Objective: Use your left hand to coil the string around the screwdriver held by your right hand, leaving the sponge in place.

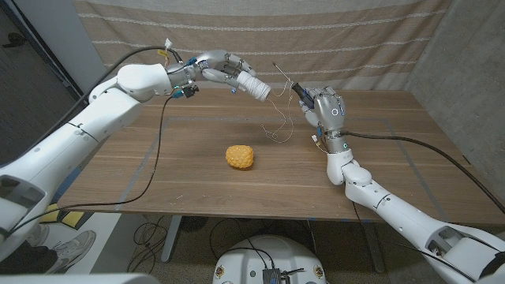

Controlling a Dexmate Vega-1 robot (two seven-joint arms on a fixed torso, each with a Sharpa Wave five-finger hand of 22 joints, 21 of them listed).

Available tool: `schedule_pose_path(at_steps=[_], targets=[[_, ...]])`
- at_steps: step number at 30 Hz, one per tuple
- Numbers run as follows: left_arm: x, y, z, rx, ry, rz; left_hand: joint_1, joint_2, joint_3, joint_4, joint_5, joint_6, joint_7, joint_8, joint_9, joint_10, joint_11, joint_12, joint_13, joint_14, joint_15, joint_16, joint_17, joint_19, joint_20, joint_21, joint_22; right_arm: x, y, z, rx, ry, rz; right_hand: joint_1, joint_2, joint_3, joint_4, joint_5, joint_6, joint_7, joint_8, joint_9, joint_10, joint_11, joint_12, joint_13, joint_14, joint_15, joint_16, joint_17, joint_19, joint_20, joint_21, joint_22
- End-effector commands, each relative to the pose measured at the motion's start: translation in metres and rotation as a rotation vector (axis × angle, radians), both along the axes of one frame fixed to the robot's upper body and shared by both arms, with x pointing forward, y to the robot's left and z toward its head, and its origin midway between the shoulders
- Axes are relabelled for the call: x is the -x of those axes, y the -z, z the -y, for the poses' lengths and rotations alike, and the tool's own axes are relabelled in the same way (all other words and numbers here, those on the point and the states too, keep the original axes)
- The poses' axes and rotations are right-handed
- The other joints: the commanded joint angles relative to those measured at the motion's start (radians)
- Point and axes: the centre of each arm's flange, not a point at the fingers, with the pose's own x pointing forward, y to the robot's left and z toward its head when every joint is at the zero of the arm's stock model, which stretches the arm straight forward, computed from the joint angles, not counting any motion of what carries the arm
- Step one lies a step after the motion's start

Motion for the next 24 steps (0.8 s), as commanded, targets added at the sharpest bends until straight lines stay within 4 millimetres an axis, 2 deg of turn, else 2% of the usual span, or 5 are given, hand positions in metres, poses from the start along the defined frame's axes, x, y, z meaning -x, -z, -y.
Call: schedule_pose_path(at_steps=[1, 14, 24], targets=[[0.014, -0.012, 0.012, 0.09, 0.202, -0.005, 0.153, 0.165, 0.014, 0.017, 0.008, 0.116, 0.105, 0.008, 0.0, 0.098, 0.008, 0.003, 0.239, 0.291, -0.218, -0.002, 0.004, -0.035, -0.103, 0.005, 0.002, -0.004, 0.018, -0.009, 0.11, -0.002, -0.017, 0.079, 0.073, -0.006, 0.001, 0.008, 0.223, -0.213, 0.002, 0.002, 0.125, -0.12, 0.0, 0.004, 0.034, -0.108, -0.005, 0.004, -0.006, -0.149, 0.006, 0.001], [0.024, -0.023, 0.004, 0.238, 0.208, 0.07, 0.151, 0.165, 0.013, 0.018, 0.008, 0.119, 0.108, 0.006, 0.0, 0.102, 0.007, 0.0, 0.24, 0.293, -0.217, -0.003, 0.004, -0.037, -0.102, 0.007, 0.002, 0.004, 0.028, -0.026, 0.231, -0.066, 0.021, 0.081, 0.072, -0.012, 0.002, 0.01, 0.223, -0.217, 0.001, 0.002, 0.124, -0.124, -0.004, 0.007, 0.034, -0.107, -0.012, 0.006, -0.015, -0.15, 0.01, -0.004], [0.026, -0.026, -0.008, 0.308, 0.14, 0.118, 0.151, 0.165, 0.012, 0.018, 0.009, 0.124, 0.108, 0.005, -0.002, 0.105, 0.007, -0.003, 0.242, 0.295, -0.216, -0.004, 0.003, -0.039, -0.102, 0.008, 0.001, 0.018, 0.029, -0.035, 0.267, -0.139, 0.054, 0.083, 0.073, -0.016, 0.002, 0.013, 0.227, -0.218, 0.001, 0.002, 0.126, -0.125, -0.008, 0.009, 0.033, -0.107, -0.017, 0.008, -0.022, -0.15, 0.014, -0.008]])
